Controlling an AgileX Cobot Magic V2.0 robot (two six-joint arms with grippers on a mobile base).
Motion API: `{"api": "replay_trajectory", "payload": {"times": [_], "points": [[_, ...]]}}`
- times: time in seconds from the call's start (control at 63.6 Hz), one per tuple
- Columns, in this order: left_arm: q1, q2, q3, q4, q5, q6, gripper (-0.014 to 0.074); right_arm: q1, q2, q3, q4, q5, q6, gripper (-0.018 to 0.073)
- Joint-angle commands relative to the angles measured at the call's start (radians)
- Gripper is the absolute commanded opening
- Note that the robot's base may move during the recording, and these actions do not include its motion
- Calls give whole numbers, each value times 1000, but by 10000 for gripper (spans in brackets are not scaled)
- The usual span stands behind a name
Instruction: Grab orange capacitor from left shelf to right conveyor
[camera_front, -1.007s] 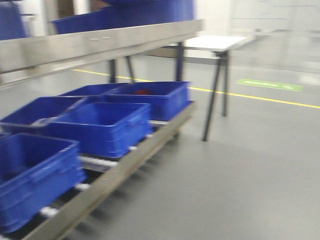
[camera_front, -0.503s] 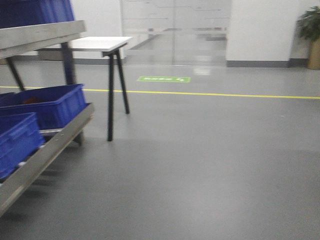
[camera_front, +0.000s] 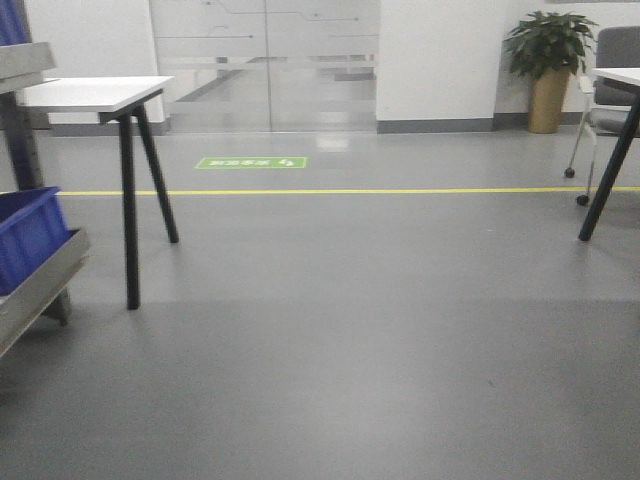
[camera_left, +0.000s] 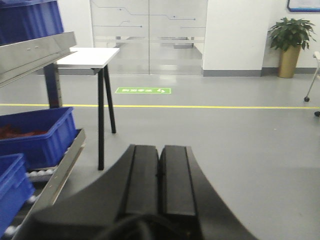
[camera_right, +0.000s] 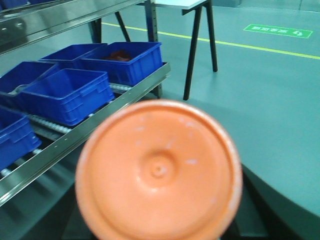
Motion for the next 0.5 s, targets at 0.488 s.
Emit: {"api": "replay_trajectory", "payload": {"times": [0.488], "points": [[-2,10,-8,-5,-84,0,-105,-4,11,-27,-10,-89,-7,54]]}}
